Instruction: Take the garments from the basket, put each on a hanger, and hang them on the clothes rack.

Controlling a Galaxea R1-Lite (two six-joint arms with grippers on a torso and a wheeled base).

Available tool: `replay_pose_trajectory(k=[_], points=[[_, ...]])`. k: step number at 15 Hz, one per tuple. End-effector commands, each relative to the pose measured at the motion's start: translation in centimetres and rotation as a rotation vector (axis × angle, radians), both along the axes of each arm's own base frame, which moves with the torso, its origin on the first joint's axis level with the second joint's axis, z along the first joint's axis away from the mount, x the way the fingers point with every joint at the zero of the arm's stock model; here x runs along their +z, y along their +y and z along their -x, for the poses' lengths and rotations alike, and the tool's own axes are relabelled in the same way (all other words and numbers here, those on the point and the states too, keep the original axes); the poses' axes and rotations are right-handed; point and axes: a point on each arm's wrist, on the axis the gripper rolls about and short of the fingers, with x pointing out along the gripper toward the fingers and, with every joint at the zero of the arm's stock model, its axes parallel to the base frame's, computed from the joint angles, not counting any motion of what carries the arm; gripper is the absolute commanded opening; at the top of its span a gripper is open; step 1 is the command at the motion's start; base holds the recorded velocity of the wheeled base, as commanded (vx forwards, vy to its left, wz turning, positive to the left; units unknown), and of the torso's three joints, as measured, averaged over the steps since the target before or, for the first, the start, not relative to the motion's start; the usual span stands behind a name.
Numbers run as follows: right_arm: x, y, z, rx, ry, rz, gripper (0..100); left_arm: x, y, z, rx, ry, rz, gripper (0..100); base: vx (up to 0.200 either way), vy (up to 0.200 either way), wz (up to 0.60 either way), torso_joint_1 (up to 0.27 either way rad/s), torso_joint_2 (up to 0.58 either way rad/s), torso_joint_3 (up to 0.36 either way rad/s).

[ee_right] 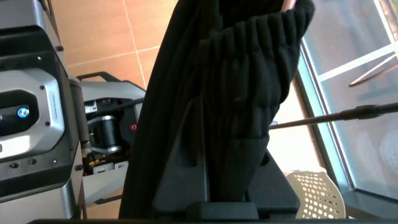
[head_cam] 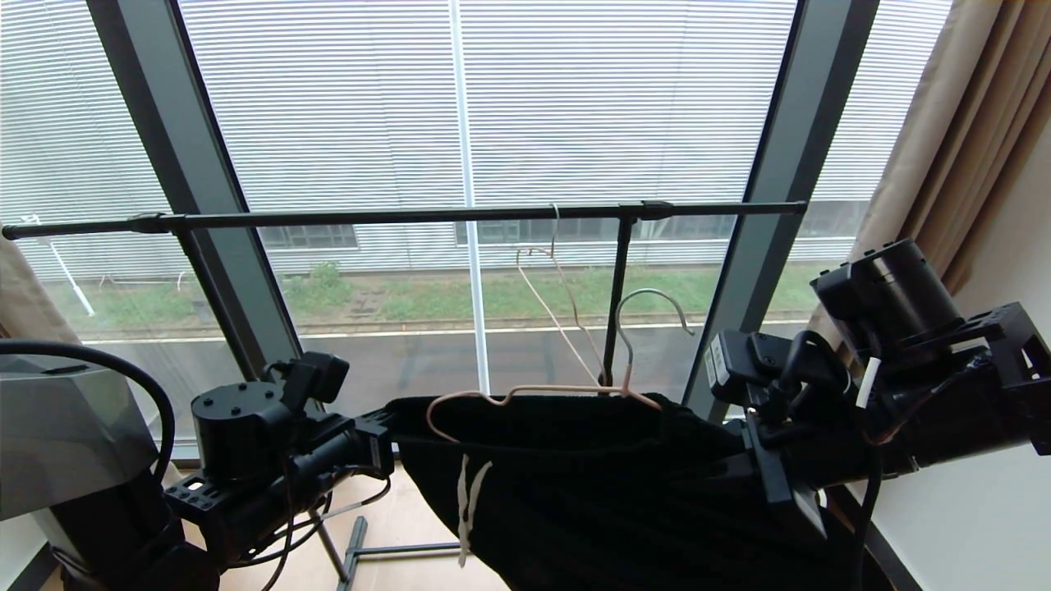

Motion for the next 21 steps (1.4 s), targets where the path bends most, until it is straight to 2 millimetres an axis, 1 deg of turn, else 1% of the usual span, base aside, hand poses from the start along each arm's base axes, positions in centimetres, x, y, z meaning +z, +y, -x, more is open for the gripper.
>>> replay_pose_trajectory(k=[1,3,7,11,13,14,15,16,17,19,21], points=[[-0.3,0.1,0.1,0.005,0.008,0.008,0,0.3,0.1,0.0,0.003,-0.011,0.003,0,0.0,0.0,0.0,0.0,0.0,0.0],[-0.8,0.5,0.3,-0.001,-0.004,0.041,0,0.5,0.1,0.1,0.0,-0.018,0.006,0,0.0,0.0,0.0,0.0,0.0,0.0],[-2.6,1.8,0.1,-0.016,-0.062,0.118,0,1.8,0.2,0.7,-0.006,-0.05,0.017,0,0.0,0.0,0.0,0.0,0.0,0.0],[-3.4,2.1,0.7,-0.024,-0.078,0.165,0,2.2,0.1,1.0,-0.008,-0.057,0.017,0,0.0,0.0,0.0,0.0,0.0,0.0],[-3.9,2.3,1.0,-0.043,-0.105,0.198,0,2.7,0.0,1.3,-0.016,-0.052,0.012,0,0.0,0.0,0.0,0.0,0.0,0.0],[-4.5,2.5,1.1,-0.057,-0.136,0.213,0,2.8,0.0,1.2,-0.017,-0.036,0.006,0,0.0,0.0,0.0,0.0,0.0,0.0],[-5.5,2.7,1.2,-0.067,-0.164,0.219,0,3.2,-0.1,1.0,-0.019,-0.037,-0.003,0,0.0,0.0,0.0,0.0,0.0,0.0],[-5.5,2.7,1.2,-0.068,-0.165,0.22,0,3.2,-0.1,1.0,-0.02,-0.04,-0.004,0,0.0,0.0,0.0,0.0,0.0,0.0],[-6.8,2.7,1.3,-0.078,-0.194,0.218,0,4.2,-0.2,0.9,-0.035,-0.062,-0.064,0,0.0,0.0,0.0,0.0,0.0,0.0],[-7.5,3.1,1.7,-0.092,-0.238,0.233,0,5.3,-0.4,0.8,-0.047,-0.025,-0.1,0,0.0,0.0,0.0,0.0,0.0,0.0],[-7.9,3.4,2.3,-0.098,-0.281,0.231,0,5.9,-0.9,0.9,-0.054,0.003,-0.138,0,0.0,0.0,0.0,0.0,0.0,0.0]])
